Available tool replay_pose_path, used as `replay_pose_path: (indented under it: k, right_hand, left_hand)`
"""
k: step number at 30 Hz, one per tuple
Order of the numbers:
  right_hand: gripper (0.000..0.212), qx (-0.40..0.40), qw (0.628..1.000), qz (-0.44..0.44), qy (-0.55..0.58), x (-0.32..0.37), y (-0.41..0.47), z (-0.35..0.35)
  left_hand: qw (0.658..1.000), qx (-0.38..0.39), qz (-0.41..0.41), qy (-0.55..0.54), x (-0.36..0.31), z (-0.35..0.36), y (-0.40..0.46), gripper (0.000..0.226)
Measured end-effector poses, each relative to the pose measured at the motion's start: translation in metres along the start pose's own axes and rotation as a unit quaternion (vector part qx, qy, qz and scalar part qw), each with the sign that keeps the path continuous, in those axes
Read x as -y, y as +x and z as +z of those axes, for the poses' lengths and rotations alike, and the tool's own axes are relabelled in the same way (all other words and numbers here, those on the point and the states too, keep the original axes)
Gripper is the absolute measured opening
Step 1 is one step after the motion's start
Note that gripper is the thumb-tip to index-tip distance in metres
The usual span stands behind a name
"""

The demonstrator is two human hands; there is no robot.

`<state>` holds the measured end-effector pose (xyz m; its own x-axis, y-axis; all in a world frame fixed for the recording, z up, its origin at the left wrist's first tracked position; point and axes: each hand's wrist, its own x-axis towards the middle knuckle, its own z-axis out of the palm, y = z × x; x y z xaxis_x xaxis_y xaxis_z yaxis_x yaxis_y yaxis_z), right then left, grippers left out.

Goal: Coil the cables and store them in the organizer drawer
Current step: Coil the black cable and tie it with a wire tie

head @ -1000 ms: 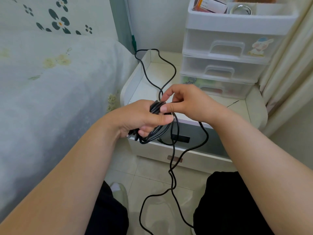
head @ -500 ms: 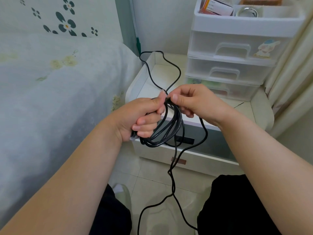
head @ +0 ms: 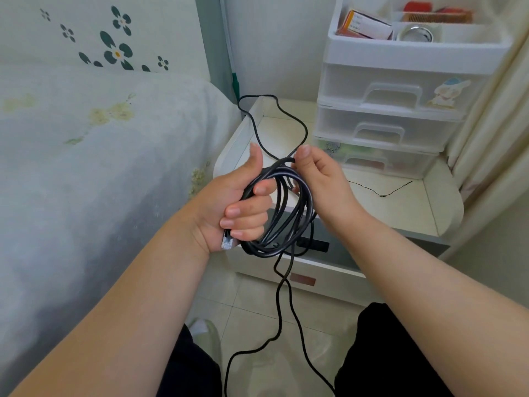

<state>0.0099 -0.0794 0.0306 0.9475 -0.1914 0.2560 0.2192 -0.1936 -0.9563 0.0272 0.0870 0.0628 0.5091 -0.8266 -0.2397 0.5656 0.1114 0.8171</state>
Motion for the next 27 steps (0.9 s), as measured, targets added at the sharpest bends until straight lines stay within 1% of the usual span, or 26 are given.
replay_pose_path:
  k: [1,3,5,7,9,12,14,17,18,20,22,24,25,27]
  right_hand:
    - [0.053,0.012,1.000,0.018,-0.008,-0.002,0.000,0.000]
    - [0.055,0.033,0.997,0.051,-0.041,-0.007,0.001,-0.004]
    - [0.051,0.046,0.992,0.068,-0.097,-0.014,0.002,-0.006]
    - [0.049,0.036,0.987,0.072,-0.138,-0.021,-0.001,-0.003]
    - [0.039,0.003,0.988,0.061,-0.143,-0.024,-0.010,0.008]
    - [0.023,-0.026,0.983,0.013,-0.180,-0.025,-0.026,0.025]
    - [0.016,-0.009,0.976,-0.004,-0.218,-0.028,-0.032,0.032]
    - [0.019,0.043,0.970,0.028,-0.239,-0.031,-0.036,0.038]
    - [0.022,0.065,0.968,0.045,-0.237,-0.030,-0.036,0.039]
    - [0.036,0.114,0.969,0.085,-0.201,-0.027,-0.037,0.041]
    - [0.045,0.133,0.974,0.117,-0.144,-0.023,-0.038,0.045]
    - [0.044,0.109,0.980,0.140,-0.088,-0.020,-0.040,0.047]
    - [0.039,0.094,0.981,0.157,-0.066,-0.019,-0.041,0.048]
    - [0.024,0.076,0.978,0.189,-0.034,-0.019,-0.042,0.051]
  left_hand:
    - [1.000,0.009,0.014,-0.019,-0.001,-0.001,-0.001,0.054]
    - [0.997,0.022,0.050,-0.050,-0.006,-0.005,-0.004,0.049]
    - [0.994,-0.006,0.086,-0.064,-0.011,-0.010,-0.008,0.044]
    - [0.987,-0.047,0.120,-0.100,-0.014,-0.014,-0.009,0.042]
    - [0.971,-0.082,0.154,-0.164,-0.015,-0.018,-0.007,0.041]
    - [0.947,-0.108,0.184,-0.239,-0.014,-0.020,-0.004,0.047]
    - [0.935,-0.132,0.201,-0.261,-0.014,-0.020,-0.004,0.049]
    - [0.914,-0.178,0.218,-0.292,-0.014,-0.021,-0.005,0.051]
    - [0.907,-0.194,0.224,-0.300,-0.014,-0.022,-0.005,0.050]
    - [0.893,-0.224,0.237,-0.310,-0.015,-0.023,-0.005,0.049]
    - [0.881,-0.245,0.248,-0.319,-0.016,-0.025,-0.006,0.049]
    - [0.868,-0.264,0.255,-0.335,-0.017,-0.027,-0.007,0.050]
    - [0.859,-0.276,0.258,-0.345,-0.018,-0.028,-0.007,0.050]
    - [0.842,-0.298,0.268,-0.361,-0.019,-0.031,-0.007,0.049]
